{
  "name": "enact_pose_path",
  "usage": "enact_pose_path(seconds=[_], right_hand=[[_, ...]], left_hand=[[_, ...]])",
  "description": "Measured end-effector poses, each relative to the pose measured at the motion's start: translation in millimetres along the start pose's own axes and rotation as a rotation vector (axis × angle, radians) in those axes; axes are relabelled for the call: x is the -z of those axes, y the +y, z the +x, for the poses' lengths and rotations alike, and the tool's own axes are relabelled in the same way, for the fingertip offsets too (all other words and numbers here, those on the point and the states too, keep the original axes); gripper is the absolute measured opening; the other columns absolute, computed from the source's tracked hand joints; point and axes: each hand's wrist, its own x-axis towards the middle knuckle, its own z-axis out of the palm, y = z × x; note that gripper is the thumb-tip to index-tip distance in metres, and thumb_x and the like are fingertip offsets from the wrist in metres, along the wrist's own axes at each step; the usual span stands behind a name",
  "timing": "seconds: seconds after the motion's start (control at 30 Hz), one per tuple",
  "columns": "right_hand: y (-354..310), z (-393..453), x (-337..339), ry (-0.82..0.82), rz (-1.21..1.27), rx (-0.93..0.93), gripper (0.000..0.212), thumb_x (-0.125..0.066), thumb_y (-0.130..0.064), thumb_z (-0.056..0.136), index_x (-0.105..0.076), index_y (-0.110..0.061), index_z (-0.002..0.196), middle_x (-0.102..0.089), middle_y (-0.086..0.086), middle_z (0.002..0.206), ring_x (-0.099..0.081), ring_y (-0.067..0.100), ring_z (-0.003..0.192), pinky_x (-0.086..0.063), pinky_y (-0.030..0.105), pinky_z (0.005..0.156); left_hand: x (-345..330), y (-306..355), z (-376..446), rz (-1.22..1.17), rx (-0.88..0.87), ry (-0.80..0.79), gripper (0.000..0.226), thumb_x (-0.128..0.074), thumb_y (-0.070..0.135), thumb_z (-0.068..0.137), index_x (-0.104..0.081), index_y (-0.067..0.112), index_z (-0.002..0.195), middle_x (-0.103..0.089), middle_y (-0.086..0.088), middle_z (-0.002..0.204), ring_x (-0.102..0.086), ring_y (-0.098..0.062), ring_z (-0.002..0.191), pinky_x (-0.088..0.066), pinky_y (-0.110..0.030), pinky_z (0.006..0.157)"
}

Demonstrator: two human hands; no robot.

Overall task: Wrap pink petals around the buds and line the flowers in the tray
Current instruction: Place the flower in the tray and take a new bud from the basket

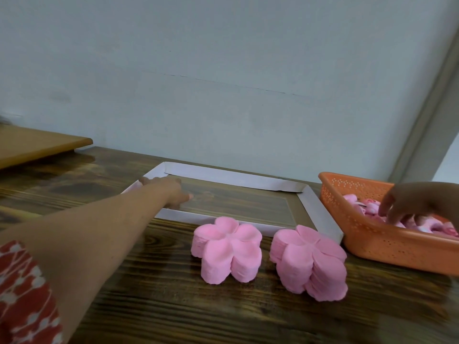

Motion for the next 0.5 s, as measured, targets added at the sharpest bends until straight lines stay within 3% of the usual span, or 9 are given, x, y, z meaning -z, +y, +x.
enact_pose_path(seconds=[0.1,0.17,0.23,0.3,0.4,0.5], right_hand=[[0.9,-2.5,0.2,0.025,0.022,0.028,0.028,-0.07,0.01,0.072,-0.063,-0.013,0.088,-0.066,0.015,0.085,-0.06,0.022,0.067,-0.05,0.026,0.049],[0.6,-2.9,-0.3,0.045,0.052,0.05,0.031,-0.069,0.01,0.074,-0.061,-0.015,0.09,-0.064,0.017,0.094,-0.061,0.025,0.075,-0.05,0.028,0.054],[-3.0,-5.9,-3.8,0.038,0.014,0.032,0.027,-0.07,0.003,0.076,-0.063,-0.016,0.093,-0.065,0.012,0.091,-0.06,0.022,0.073,-0.049,0.024,0.054],[-5.9,-9.6,-5.9,0.07,-0.186,-0.024,0.025,-0.071,-0.015,0.079,-0.066,-0.013,0.104,-0.064,0.003,0.078,-0.056,0.011,0.062,-0.043,0.017,0.046],[-5.8,-14.7,-7.2,0.087,-0.232,-0.078,0.044,-0.067,-0.029,0.082,-0.061,-0.007,0.12,-0.066,0.0,0.074,-0.048,0.007,0.05,-0.037,0.014,0.044],[-6.7,-23.2,-5.4,0.075,-0.243,-0.082,0.044,-0.069,-0.028,0.081,-0.062,-0.007,0.119,-0.071,0.001,0.086,-0.054,0.008,0.057,-0.043,0.014,0.046]], left_hand=[[19.3,12.8,-15.6,0.063,-0.08,0.191,0.06,-0.038,0.059,0.094,-0.038,0.023,0.142,-0.047,-0.007,0.142,-0.038,-0.031,0.133,-0.023,-0.057,0.109],[32.1,28.0,-30.6,-0.025,-0.24,0.264,0.054,-0.048,0.053,0.093,-0.045,0.023,0.138,-0.048,-0.005,0.141,-0.044,-0.027,0.128,-0.035,-0.044,0.105],[38.4,45.1,-50.3,-0.156,-0.455,0.179,0.048,-0.058,0.046,0.09,-0.054,0.023,0.132,-0.054,-0.001,0.132,-0.051,-0.019,0.114,-0.041,-0.03,0.091],[36.5,57.5,-69.4,-0.185,-0.592,0.037,0.042,-0.062,0.043,0.088,-0.06,0.025,0.126,-0.058,0.004,0.119,-0.052,-0.013,0.099,-0.042,-0.024,0.077],[31.8,65.0,-84.7,-0.122,-0.659,-0.069,0.038,-0.062,0.039,0.088,-0.062,0.026,0.124,-0.057,0.009,0.108,-0.056,-0.014,0.096,-0.049,-0.027,0.08],[30.6,66.6,-89.5,-0.097,-0.684,-0.073,0.031,-0.059,0.034,0.09,-0.066,0.025,0.119,-0.063,0.006,0.11,-0.058,-0.014,0.096,-0.05,-0.029,0.081]])
